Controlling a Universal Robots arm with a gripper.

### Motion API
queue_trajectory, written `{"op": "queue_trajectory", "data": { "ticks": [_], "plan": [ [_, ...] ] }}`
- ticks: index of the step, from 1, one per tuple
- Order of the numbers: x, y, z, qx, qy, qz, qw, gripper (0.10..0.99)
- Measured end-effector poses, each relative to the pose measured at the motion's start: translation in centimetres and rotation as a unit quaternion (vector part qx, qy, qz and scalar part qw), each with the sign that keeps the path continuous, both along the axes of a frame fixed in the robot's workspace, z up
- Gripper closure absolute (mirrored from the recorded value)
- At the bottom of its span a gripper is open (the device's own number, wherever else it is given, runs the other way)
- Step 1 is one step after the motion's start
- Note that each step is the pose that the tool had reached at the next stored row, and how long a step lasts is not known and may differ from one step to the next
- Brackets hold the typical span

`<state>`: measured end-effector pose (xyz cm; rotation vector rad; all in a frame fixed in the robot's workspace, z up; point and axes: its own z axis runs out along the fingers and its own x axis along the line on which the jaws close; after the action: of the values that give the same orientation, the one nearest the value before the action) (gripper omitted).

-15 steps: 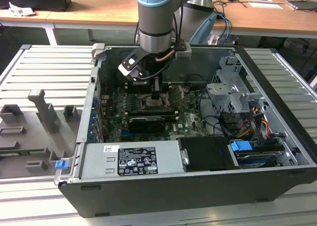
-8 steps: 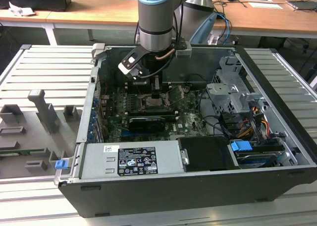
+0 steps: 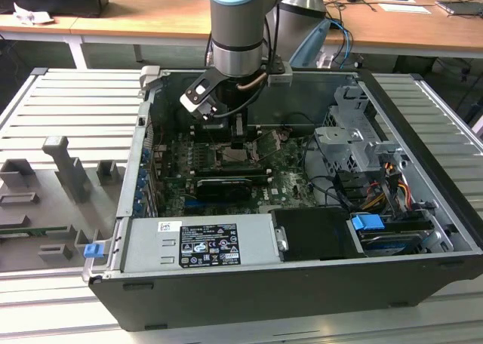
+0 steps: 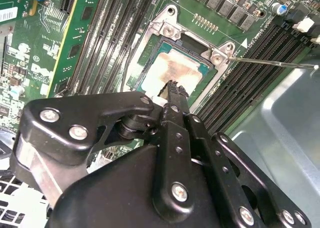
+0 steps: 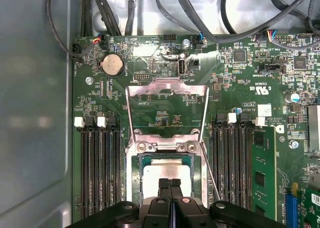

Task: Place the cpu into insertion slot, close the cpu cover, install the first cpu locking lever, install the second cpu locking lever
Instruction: 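Close the cpu cover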

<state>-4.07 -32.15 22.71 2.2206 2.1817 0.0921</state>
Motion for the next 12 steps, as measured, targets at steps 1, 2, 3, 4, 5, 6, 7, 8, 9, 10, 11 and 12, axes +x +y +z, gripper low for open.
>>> {"op": "queue_trajectory", "data": {
  "ticks": [1, 2, 3, 4, 5, 6, 7, 8, 9, 10, 11, 12],
  "plan": [
    [0.0, 0.0, 0.04, 0.0001, -0.0001, 0.0, 1.0, 0.98],
    [0.0, 0.0, 0.09, 0.0003, -0.0001, 0.0, 1.0, 0.98],
    [0.0, 0.01, 0.13, 0.0004, -0.0001, 0.0, 1.0, 0.98],
    [0.0, 0.0, 0.19, 0.0004, -0.0001, 0.0, 1.0, 0.98],
    [0.0, 0.0, 0.27, 0.0005, -0.0001, 0.0, 1.0, 0.98],
    [0.0, 0.01, 0.29, 0.0008, -0.0001, 0.0, 1.0, 0.98],
    [0.01, 0.01, 0.32, 0.0007, -0.0001, 0.0, 1.0, 0.98],
    [0.0, 0.01, 0.37, 0.0006, -0.0001, 0.0, 1.0, 0.98],
    [0.0, 0.02, 0.41, 0.0006, -0.0001, 0.0, 1.0, 0.98],
    [0.0, 0.02, 0.44, 0.0007, -0.0001, 0.0, 1.0, 0.98],
    [-0.01, 0.02, 0.47, 0.0007, -0.0001, 0.0, 1.0, 0.98],
    [-0.01, 0.02, 0.5, 0.0008, -0.0001, 0.0, 1.0, 0.98]
  ]
}}
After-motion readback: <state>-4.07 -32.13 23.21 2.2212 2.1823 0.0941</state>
